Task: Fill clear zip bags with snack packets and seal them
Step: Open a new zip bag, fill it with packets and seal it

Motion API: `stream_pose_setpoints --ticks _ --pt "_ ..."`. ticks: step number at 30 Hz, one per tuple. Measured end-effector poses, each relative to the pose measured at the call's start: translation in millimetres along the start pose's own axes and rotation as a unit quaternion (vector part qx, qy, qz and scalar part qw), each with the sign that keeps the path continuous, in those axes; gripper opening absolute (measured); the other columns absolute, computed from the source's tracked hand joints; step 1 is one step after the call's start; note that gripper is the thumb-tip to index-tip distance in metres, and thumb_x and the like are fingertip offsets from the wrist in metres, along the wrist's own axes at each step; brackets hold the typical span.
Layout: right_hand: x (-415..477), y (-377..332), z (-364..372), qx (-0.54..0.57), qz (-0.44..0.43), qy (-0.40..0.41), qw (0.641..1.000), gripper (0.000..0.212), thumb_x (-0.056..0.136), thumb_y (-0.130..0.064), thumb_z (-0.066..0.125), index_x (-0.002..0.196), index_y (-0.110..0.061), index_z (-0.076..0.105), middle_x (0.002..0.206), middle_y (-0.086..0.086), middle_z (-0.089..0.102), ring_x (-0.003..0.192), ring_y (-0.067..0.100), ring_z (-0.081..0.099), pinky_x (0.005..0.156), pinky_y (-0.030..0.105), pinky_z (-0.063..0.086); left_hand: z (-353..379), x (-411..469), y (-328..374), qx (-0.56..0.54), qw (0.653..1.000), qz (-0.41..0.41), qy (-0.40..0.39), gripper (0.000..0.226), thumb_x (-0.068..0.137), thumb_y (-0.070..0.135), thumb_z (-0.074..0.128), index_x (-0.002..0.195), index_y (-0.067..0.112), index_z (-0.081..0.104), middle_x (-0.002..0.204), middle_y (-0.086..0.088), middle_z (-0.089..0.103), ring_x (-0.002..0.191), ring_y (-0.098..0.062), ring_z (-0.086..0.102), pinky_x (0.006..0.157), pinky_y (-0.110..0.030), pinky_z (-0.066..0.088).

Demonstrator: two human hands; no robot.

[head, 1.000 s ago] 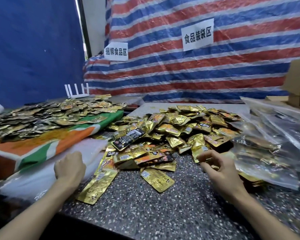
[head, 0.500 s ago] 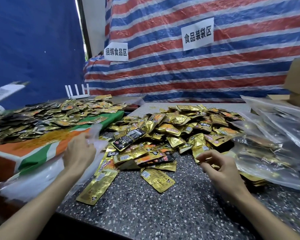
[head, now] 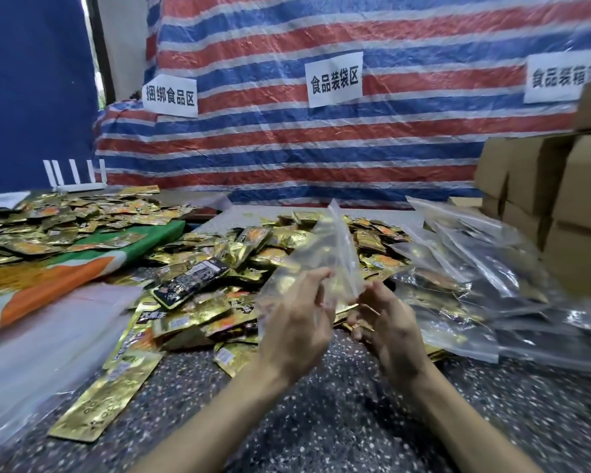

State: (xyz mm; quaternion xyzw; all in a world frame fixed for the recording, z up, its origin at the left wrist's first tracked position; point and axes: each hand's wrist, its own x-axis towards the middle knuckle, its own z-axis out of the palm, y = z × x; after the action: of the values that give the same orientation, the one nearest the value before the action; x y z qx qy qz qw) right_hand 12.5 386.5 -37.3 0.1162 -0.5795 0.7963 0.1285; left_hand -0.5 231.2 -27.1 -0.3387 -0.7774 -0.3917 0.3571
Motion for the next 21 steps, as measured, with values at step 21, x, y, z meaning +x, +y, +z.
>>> stream_pose_setpoints --ticks 21 --pt "2.8 3.9 -8.7 -0.111 0.052 -0.008 0.992 0.021 0.088 -0.018 0.07 0.07 -0.009 0.077 0.06 0.009 0.061 0.05 0.016 0.053 0.043 0.023 0.044 8.1 -17.4 -35.1 -0.43 0.847 -0.313 0.023 0.028 0.082 0.033 0.065 0.057 0.02 0.063 0.062 0.0 0.06 0.058 -0.014 0.058 0.057 -0.026 0.049"
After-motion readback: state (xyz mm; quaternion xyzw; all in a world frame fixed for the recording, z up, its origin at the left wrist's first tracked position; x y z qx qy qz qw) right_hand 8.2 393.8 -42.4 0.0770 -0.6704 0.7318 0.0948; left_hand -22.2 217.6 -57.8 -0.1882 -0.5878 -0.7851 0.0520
